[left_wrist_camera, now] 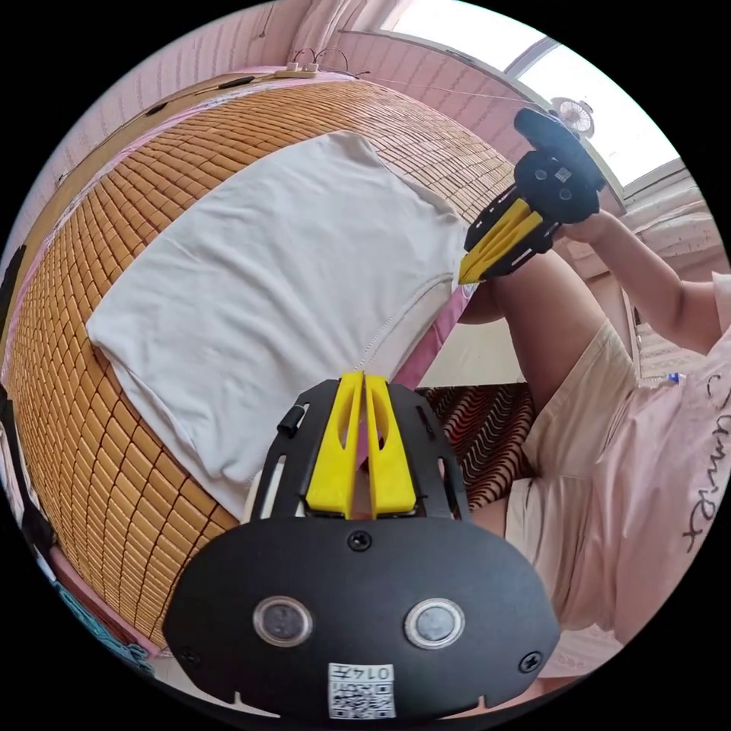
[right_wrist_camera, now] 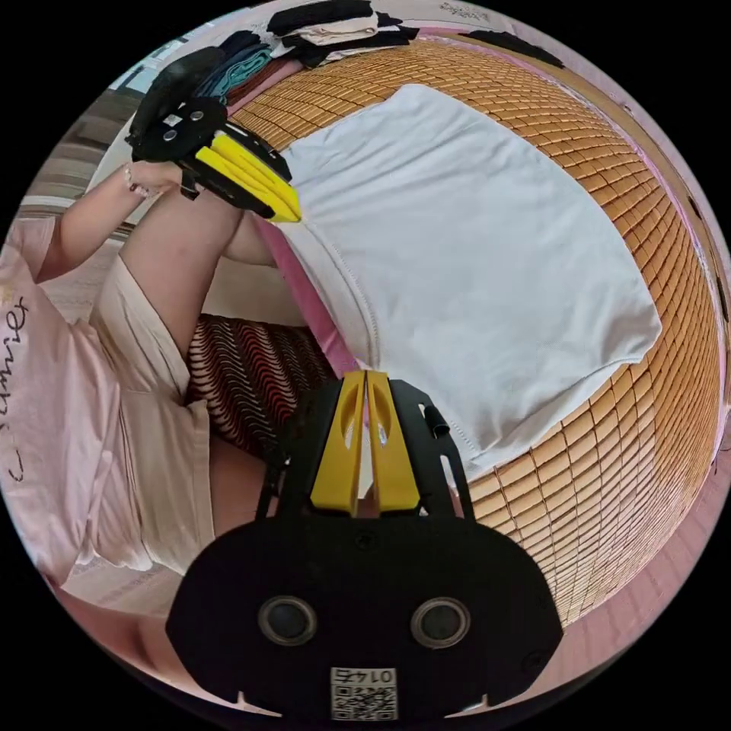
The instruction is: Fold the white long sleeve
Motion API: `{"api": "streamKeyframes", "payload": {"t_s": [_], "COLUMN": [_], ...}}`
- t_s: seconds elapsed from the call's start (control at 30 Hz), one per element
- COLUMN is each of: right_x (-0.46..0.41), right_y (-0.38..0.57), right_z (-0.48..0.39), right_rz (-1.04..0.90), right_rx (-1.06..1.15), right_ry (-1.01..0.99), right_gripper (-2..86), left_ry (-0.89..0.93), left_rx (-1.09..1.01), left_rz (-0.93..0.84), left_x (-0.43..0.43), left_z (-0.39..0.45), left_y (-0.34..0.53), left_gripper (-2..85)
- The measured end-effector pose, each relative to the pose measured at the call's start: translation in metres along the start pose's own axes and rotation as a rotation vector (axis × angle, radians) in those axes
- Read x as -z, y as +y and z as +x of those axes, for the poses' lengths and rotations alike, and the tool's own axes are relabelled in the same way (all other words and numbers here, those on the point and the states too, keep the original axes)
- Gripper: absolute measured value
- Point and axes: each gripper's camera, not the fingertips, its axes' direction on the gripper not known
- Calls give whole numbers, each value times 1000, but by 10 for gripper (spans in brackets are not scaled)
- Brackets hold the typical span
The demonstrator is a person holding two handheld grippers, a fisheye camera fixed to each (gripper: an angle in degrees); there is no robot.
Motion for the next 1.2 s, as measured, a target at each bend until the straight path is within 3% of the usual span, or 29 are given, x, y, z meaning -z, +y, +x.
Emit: {"api": "streamKeyframes", "payload": {"t_s": [0.17, 0.37, 0.67, 1.0, 1.2], "right_x": [49, 72, 38, 41, 93], "right_y": [-53, -161, -232, -219, -81], "right_z": [18, 63, 94, 132, 118], "right_rz": [69, 86, -147, -89, 253], "right_rx": [-23, -137, -96, -217, -349], "right_ry": [154, 314, 283, 215, 144], "right_gripper": [-10, -9, -5, -4, -3], "left_ry": [-75, -85, -47, -52, -2], "left_rx": [-47, -49, 4, -3, -45], "left_rz": [61, -18, 82, 100, 213], "left_x": [-3, -41, -45, -44, -8], "left_z": [26, 52, 56, 70, 85], "left_y": [-28, -46, -26, -15, 3], "left_gripper": [-5, 24, 32, 24, 16]}}
